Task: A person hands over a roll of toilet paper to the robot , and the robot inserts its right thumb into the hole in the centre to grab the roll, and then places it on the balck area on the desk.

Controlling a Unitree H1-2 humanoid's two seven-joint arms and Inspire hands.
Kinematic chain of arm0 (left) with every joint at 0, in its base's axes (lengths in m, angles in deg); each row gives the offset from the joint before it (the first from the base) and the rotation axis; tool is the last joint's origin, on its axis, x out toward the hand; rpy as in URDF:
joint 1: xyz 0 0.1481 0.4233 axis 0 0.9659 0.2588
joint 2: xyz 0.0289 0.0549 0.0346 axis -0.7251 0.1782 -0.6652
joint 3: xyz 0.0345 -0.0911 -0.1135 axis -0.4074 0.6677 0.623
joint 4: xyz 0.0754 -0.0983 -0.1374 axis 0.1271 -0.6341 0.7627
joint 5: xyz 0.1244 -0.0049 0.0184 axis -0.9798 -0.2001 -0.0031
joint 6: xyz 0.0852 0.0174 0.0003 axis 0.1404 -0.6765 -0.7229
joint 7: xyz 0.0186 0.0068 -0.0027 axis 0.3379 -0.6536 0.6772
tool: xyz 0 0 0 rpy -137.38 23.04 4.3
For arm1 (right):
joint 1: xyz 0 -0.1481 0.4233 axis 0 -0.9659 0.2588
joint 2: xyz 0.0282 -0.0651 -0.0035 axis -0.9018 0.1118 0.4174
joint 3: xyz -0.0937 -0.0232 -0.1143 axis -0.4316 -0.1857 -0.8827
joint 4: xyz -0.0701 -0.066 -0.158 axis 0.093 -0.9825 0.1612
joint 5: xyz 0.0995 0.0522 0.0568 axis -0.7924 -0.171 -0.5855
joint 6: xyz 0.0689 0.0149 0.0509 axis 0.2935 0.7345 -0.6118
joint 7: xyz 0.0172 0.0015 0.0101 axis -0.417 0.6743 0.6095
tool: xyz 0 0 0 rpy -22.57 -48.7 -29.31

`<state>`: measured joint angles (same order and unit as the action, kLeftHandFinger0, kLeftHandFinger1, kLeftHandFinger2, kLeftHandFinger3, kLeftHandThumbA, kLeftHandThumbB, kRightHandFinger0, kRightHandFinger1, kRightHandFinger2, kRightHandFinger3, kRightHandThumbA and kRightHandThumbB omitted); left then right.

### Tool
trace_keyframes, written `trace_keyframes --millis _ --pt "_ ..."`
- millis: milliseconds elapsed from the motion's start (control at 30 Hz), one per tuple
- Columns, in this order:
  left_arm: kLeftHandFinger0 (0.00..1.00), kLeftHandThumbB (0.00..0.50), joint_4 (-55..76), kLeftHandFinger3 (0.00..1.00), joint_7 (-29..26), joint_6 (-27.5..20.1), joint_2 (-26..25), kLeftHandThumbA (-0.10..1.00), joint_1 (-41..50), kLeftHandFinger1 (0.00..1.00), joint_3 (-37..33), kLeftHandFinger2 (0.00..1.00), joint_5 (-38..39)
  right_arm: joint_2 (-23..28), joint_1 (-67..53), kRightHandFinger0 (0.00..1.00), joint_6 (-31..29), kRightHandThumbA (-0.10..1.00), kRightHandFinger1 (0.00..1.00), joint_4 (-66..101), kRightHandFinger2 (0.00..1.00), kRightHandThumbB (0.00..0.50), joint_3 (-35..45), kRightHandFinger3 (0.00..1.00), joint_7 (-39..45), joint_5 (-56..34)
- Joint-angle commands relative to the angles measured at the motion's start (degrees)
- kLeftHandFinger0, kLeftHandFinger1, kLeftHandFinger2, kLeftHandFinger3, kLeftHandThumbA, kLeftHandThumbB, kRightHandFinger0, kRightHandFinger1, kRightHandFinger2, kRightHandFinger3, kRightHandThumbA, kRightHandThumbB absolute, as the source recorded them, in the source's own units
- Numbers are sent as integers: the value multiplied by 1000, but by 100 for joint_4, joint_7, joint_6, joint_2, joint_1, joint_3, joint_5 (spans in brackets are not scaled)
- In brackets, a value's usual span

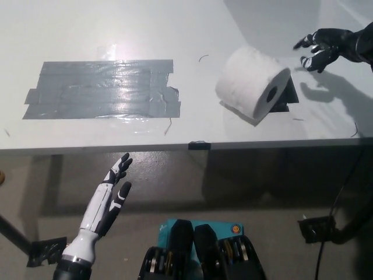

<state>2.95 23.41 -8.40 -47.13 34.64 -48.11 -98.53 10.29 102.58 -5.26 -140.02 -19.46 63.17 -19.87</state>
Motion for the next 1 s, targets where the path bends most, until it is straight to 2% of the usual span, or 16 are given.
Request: trace_keyframes --millis 0,67,100,333,367,433,567,667,700,733,800,867,967 --pt "1000 190 117 1000 -157 -164 -4 1000 -68 1000 16 1000 -3 233 451 1000 -38 279 1000 123 1000 353 461 1000 68 -282" --pt "1000 195 99 1000 -159 -186 -15 1000 -80 1000 30 1000 18 273 453 1000 26 354 1000 243 1000 336 672 1000 -119 -374" --pt "1000 198 95 1000 -161 -183 -23 1000 -85 1000 36 1000 15 303 496 1000 44 401 1000 307 1000 355 762 1000 -187 -389" --pt "1000 204 73 1000 -184 -182 2 1000 -126 1000 40 1000 6 550 648 1000 -10 480 1000 755 1000 415 1332 1000 -266 -553" --pt "1000 203 67 1000 -197 -189 3 1000 -142 1000 42 1000 -10 615 657 1000 -5 513 1000 902 1000 386 1387 1000 -195 -568" --pt "1000 203 44 1000 -222 -215 -10 1000 -186 1000 61 1000 -20 764 654 1000 93 620 1000 1387 1000 409 1507 1000 -152 -542" --pt "1000 202 -16 1000 -216 -228 -6 1000 -257 1000 88 1000 36 1048 197 1000 583 673 1000 3202 1000 369 2036 1000 -148 -806" --pt "1000 195 -11 1000 -208 -187 -6 1000 -339 1000 104 1000 53 1214 -164 1000 792 737 1000 4511 1000 365 2363 1000 -176 -904" --pt "1000 189 -25 1000 -212 -178 -7 1000 -389 1000 109 1000 53 1246 -248 1000 843 743 1000 4884 1000 381 2481 1000 -205 -947" --pt "1000 192 -48 1000 -219 -171 -6 1000 -445 1000 120 1000 62 1296 -400 1000 818 804 1000 5419 1000 419 2621 1000 -323 -925" --pt "1000 207 -42 1000 -211 -114 5 1000 -522 1000 135 1000 94 1265 -689 1000 1034 781 1000 6369 1000 385 3047 1000 -342 -1275" --pt "1000 202 -73 1000 -229 -97 26 1000 -635 1000 143 1000 97 1221 -1007 1000 1261 817 1000 7335 1000 396 3381 1000 -379 -1524" --pt "1000 203 -208 1000 -272 -147 66 1000 -859 1000 134 1000 78 1088 -1528 1000 1478 797 1000 8728 1000 372 3803 1000 -477 -1888"
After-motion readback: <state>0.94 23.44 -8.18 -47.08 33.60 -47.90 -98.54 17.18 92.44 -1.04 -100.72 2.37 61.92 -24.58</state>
